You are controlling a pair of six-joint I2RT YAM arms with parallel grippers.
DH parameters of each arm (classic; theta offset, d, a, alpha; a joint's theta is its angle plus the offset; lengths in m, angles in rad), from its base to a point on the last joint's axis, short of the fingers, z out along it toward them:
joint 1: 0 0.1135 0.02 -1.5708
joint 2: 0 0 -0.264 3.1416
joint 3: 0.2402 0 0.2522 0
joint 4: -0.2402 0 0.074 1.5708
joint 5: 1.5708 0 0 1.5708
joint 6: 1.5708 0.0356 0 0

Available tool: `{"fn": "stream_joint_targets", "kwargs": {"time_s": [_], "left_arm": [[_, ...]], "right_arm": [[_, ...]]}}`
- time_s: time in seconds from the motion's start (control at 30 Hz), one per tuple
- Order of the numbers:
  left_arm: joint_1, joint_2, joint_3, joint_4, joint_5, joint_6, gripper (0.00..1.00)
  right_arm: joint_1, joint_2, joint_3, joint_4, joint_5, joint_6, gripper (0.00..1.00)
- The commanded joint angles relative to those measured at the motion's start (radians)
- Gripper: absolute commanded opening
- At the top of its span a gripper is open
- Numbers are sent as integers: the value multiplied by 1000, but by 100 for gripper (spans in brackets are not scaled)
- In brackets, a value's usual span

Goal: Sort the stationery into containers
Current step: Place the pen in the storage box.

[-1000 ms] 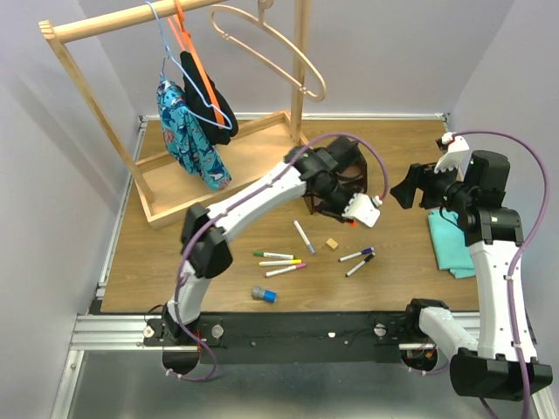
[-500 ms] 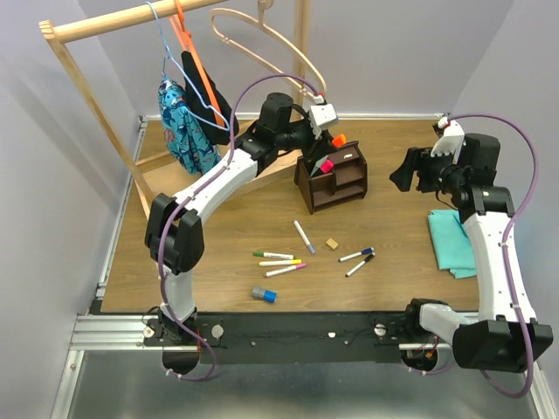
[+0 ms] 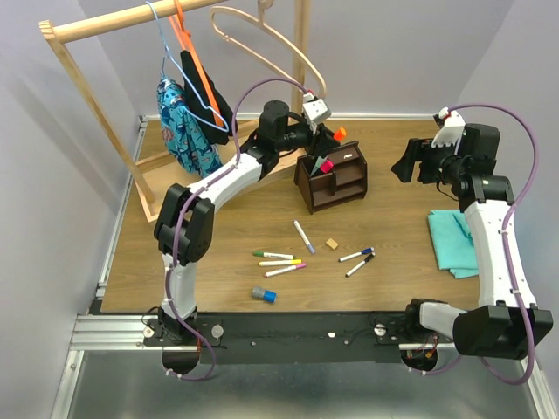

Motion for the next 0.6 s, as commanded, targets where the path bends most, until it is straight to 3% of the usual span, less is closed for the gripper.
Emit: {"fn": "stream_joint_targets", "kwargs": {"time_s": [0.0, 0.57], "left_arm": [[21, 38, -16, 42, -15, -20, 0], [45, 84, -65, 21, 0, -12, 0]], "right_arm": [[-10, 5, 15, 4, 21, -14, 88], [-10, 18, -8, 17, 23, -14, 88]]}}
